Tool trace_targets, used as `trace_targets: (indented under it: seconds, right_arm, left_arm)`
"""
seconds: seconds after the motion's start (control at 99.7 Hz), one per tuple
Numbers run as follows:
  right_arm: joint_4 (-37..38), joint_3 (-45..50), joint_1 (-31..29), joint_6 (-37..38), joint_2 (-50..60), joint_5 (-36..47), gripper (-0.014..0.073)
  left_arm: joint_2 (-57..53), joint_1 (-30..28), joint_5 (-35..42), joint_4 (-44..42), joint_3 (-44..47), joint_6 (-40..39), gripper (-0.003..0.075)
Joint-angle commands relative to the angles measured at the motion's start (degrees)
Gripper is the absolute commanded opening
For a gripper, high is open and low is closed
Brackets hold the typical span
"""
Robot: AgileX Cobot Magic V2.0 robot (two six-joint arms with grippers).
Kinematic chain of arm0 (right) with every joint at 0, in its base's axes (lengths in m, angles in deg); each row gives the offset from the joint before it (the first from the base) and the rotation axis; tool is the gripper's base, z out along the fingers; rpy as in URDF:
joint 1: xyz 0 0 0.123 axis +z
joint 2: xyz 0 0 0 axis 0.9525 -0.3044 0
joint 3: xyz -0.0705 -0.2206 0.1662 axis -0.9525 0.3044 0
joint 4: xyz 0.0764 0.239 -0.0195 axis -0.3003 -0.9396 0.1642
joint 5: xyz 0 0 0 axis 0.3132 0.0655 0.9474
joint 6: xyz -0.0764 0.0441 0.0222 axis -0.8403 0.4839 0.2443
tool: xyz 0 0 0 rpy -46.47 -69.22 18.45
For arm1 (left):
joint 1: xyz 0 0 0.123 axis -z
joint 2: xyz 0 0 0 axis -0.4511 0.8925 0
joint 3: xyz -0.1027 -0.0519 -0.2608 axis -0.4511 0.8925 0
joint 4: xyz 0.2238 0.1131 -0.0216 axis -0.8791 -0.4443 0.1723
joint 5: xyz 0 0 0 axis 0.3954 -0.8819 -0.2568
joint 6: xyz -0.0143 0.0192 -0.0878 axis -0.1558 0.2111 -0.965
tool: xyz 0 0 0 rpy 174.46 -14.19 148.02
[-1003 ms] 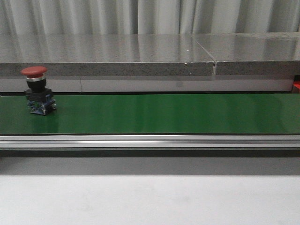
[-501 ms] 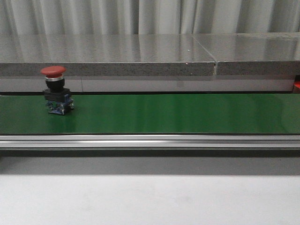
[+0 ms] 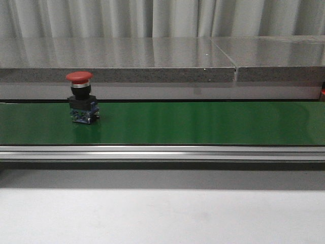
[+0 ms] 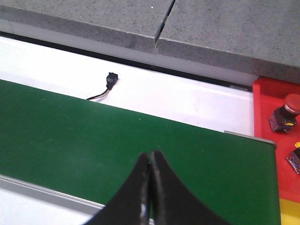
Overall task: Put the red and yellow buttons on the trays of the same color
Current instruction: 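Move the left gripper to the yellow button and grasp it, then set the yellow button on the belt and open the left gripper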
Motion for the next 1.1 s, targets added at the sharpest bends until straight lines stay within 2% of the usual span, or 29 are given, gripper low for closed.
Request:
trace_targets:
  seconds: [0.0,0.371,0.652,0.752,1.093]
  right_arm:
    - [-0.7,-1.5,0.1,-0.3,0.4,4.2,-0.0068]
    - [-0.7,-1.5,0.1,-0.3,0.4,4.2,-0.0068]
    - [-0.7,-1.5,0.1,-0.3,0.4,4.2,-0.0068]
    - [-0.7,-1.5,0.1,-0.3,0.4,4.2,-0.0068]
    - [-0.7,-1.5,0.1,-0.3,0.4,4.3,-0.0068]
  left_arm:
    - [-4.5,2.6,2.4,0.8,1.5,0.0,0.0008]
    - [-5.8,11.0,8.4,-0.5,15.4,0.6,0.0008]
    - [-5.7,11.7,11.5,-0.5,19.7,0.6,0.0033]
    - [-5.5,11.7,11.5,-0.6,20.1,1.5,0.0113]
    - [-4.8,11.8,11.7,-0.5,19.9,1.5,0.0520]
